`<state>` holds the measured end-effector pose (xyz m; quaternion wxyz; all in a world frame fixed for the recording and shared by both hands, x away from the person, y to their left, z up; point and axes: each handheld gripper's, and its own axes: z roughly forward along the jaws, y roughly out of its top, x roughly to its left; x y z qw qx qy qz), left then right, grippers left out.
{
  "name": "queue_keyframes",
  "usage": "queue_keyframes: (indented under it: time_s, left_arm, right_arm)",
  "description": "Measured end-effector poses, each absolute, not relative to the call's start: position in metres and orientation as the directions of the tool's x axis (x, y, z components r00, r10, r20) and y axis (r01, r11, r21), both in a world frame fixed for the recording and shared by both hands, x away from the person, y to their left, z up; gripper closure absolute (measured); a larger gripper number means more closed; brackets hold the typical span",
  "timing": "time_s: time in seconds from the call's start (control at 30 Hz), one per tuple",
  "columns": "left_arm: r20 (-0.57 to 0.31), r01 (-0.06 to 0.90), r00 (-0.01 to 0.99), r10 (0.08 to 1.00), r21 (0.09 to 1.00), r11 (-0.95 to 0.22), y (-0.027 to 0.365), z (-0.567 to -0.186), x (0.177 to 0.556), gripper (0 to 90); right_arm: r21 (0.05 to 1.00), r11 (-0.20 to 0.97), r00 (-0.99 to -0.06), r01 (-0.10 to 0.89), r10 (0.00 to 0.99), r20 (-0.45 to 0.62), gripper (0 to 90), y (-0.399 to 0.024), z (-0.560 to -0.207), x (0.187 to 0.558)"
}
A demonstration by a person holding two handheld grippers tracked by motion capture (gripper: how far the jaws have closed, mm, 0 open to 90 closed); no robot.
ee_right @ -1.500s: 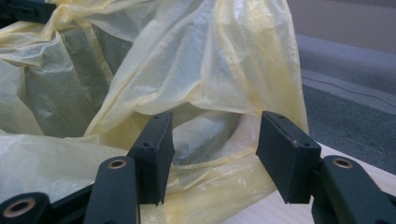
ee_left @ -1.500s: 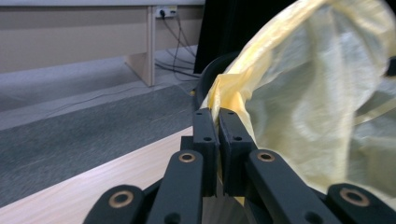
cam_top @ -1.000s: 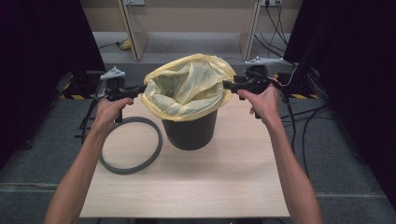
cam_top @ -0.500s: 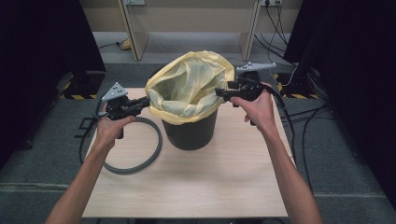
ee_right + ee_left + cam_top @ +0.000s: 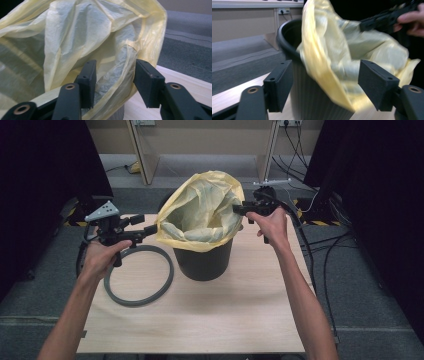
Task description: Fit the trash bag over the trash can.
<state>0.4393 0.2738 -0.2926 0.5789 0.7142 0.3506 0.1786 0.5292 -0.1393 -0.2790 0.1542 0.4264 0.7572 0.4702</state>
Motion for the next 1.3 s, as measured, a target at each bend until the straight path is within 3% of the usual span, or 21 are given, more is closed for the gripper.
queue_keyframes:
  time_s: [0.23, 0.4, 0.5, 0.63, 0.7, 1.07, 1.3]
  left_arm:
    - [-0.162, 0.319, 0.686, 0.71, 0.943, -0.093, 0.246, -0.272, 0.476, 27.5]
    - [-0.169, 0.349, 0.671, 0.722, 0.931, -0.107, 0.233, -0.27, 0.503, 32.5]
    - [-0.169, 0.349, 0.679, 0.715, 0.93, -0.112, 0.23, -0.272, 0.516, 46.6]
    - [-0.143, 0.33, 0.693, 0.707, 0.934, -0.134, 0.228, -0.275, 0.524, 78.3]
    - [-0.136, 0.319, 0.686, 0.715, 0.939, -0.128, 0.23, -0.276, 0.525, 84.9]
    - [-0.139, 0.344, 0.603, 0.786, 0.934, -0.098, 0.259, -0.285, 0.537, 88.0]
    - [-0.165, 0.391, 0.571, 0.804, 0.916, -0.089, 0.276, -0.312, 0.541, 88.2]
  right_arm:
    - [0.84, 0.211, -0.597, 0.499, 0.786, 0.158, 56.5, -0.138, -0.279, 0.544]
    - [0.838, 0.2, -0.596, 0.507, 0.784, 0.174, 55.9, -0.14, -0.279, 0.549]
    - [0.841, 0.2, -0.594, 0.503, 0.787, 0.168, 52.5, -0.141, -0.279, 0.548]
    - [0.845, 0.199, -0.587, 0.496, 0.794, 0.157, 45.9, -0.142, -0.277, 0.542]
    - [0.856, 0.193, -0.596, 0.48, 0.787, 0.156, 44.8, -0.144, -0.275, 0.536]
    - [0.866, 0.222, -0.634, 0.447, 0.762, 0.132, 43.2, -0.139, -0.269, 0.509]
    - [0.866, 0.24, -0.646, 0.439, 0.754, 0.118, 42.4, -0.14, -0.271, 0.498]
